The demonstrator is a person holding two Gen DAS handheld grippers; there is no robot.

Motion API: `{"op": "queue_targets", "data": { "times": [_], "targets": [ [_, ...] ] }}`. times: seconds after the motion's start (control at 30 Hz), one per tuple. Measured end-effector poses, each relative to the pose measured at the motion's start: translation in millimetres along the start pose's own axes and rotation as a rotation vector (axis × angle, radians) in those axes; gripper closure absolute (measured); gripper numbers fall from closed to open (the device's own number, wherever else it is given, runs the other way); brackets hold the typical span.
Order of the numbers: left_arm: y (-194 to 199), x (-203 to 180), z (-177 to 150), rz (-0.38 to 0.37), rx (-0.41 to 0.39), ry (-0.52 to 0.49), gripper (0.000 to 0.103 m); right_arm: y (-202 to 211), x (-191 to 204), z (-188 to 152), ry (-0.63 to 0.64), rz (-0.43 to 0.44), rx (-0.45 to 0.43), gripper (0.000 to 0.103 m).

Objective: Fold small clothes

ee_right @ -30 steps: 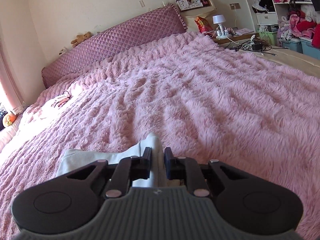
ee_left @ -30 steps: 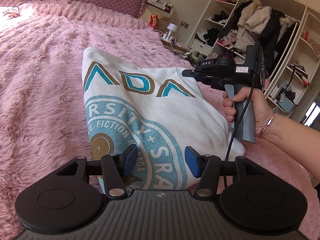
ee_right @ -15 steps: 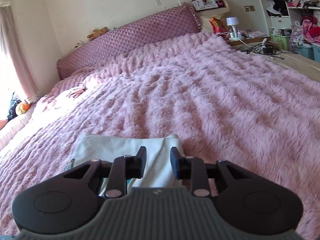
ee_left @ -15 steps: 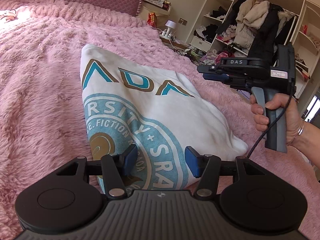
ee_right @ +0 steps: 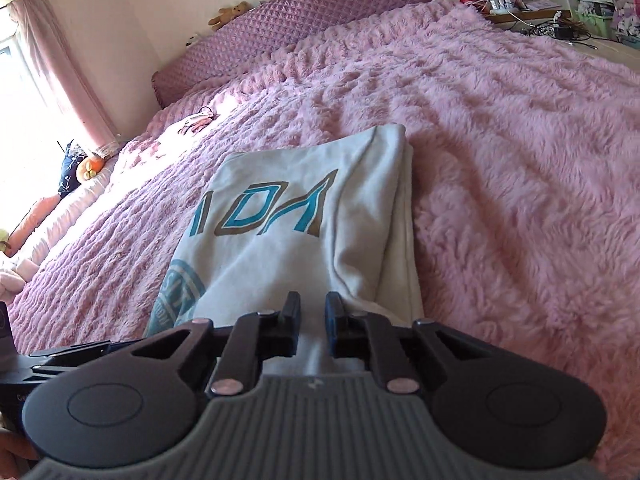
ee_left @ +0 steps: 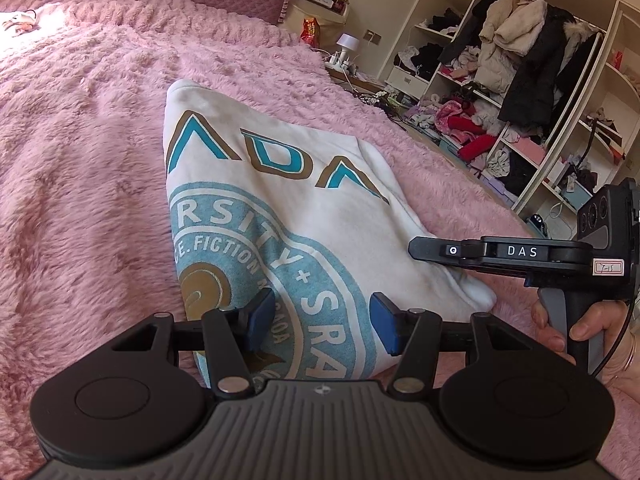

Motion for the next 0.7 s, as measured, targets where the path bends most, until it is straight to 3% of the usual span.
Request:
{"op": "queue_targets", "data": {
  "times": [0.07,0.13,0.17,0.23,0.3,0.33,0.43,0.5,0.7],
  "targets": [
    [4,4,11,-0.025,0.023,0.064,0.039,2,0,1,-0.013,0.003,0.008,0.094],
    [12,15,25,-0.085,0.034,0.148,0.039,8,1,8,-0.017,0.034,0.009,0.080],
    [16,22,32,-0.107,0.035,0.185,0.039,13,0,12,-0.023,0.061,-0.002,0.067],
    [23,42,47,-0.128,0.031,0.255,0.039,24,-9,22,-0.023,0.102,-0.033,0.059],
    [23,68,58,-0.175,0.046,0.333,0.038,29,-21,27,-0.027,0.101,-0.049,0.056],
    [18,80,61,-0.202,0.072,0.372,0.032,30,-30,30,-0.047,0.105,-0.053,0.055],
    [-7,121,59,-0.319,0.184,0.572,0.023,22,-59,34,-0.161,0.138,-0.046,0.052],
    [-24,143,55,-0.315,0.207,0.673,0.023,13,-76,35,-0.241,0.168,-0.044,0.049],
    [-54,150,67,-0.340,0.173,0.687,0.025,-23,-106,30,-0.448,0.283,0.000,0.043]
  ]
}}
Point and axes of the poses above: each gripper's, at about its wrist camera, not at the fingertips, and y roughly against the way its jaws point, x to its left, z to its top, the point moved 2 cm from there along -y, roughly the way its jaws point, and after that the axes turned 9 degrees about y, right-handed, at the moved point
